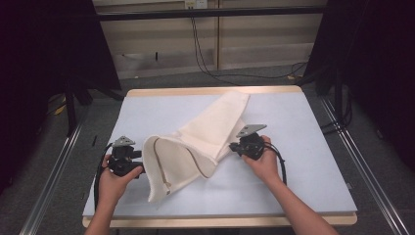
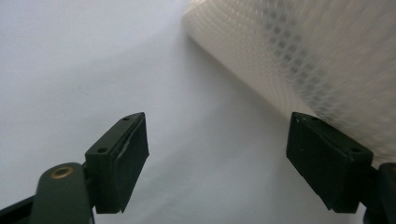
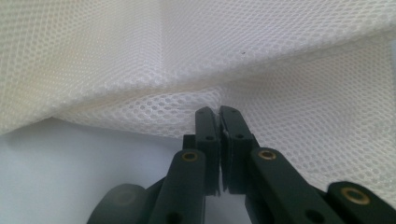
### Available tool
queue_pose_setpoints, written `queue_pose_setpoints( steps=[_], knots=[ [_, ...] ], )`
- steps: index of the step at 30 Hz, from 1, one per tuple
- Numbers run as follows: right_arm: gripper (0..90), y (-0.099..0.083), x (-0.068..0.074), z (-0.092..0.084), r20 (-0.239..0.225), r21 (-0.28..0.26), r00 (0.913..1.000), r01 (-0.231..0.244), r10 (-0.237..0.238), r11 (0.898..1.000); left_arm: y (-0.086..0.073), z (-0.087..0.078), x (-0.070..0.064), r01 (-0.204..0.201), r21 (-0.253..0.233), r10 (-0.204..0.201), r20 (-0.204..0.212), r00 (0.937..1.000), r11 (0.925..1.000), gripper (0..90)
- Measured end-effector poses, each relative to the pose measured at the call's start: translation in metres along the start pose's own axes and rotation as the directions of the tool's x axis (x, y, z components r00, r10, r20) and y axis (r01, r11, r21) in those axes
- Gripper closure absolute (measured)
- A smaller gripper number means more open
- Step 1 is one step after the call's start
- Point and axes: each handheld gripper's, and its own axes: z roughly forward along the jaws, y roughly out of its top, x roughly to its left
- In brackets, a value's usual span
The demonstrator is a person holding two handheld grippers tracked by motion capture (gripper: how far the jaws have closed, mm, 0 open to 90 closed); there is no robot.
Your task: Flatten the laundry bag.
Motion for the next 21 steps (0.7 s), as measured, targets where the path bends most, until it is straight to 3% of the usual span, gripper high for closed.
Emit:
queue_pose_setpoints(
  steps=[7,14,20,21],
  knots=[
    [87.3,-0.019,-0.030,-0.022,0.024,0.000,0.9992,-0.031,0.031,1.000,0.003,0.004,-0.001,-0.002,0.005,0.002,-0.004,1.0000,1.0000,21.8],
    [87.0,-0.031,-0.045,-0.031,0.054,0.016,0.9978,-0.039,0.038,0.999,0.006,0.005,0.000,0.000,-0.011,0.000,0.006,1.0000,0.9999,21.8],
    [85.7,-0.037,-0.057,-0.035,0.061,0.019,0.9947,-0.084,0.083,0.996,0.008,0.005,-0.001,-0.012,-0.016,0.012,0.011,0.9999,0.9998,21.8],
    [84.6,-0.038,-0.058,-0.035,0.056,0.015,0.9944,-0.090,0.089,0.996,0.009,0.005,-0.002,-0.023,-0.014,0.023,0.027,0.9994,0.9996,21.5]
  ],
)
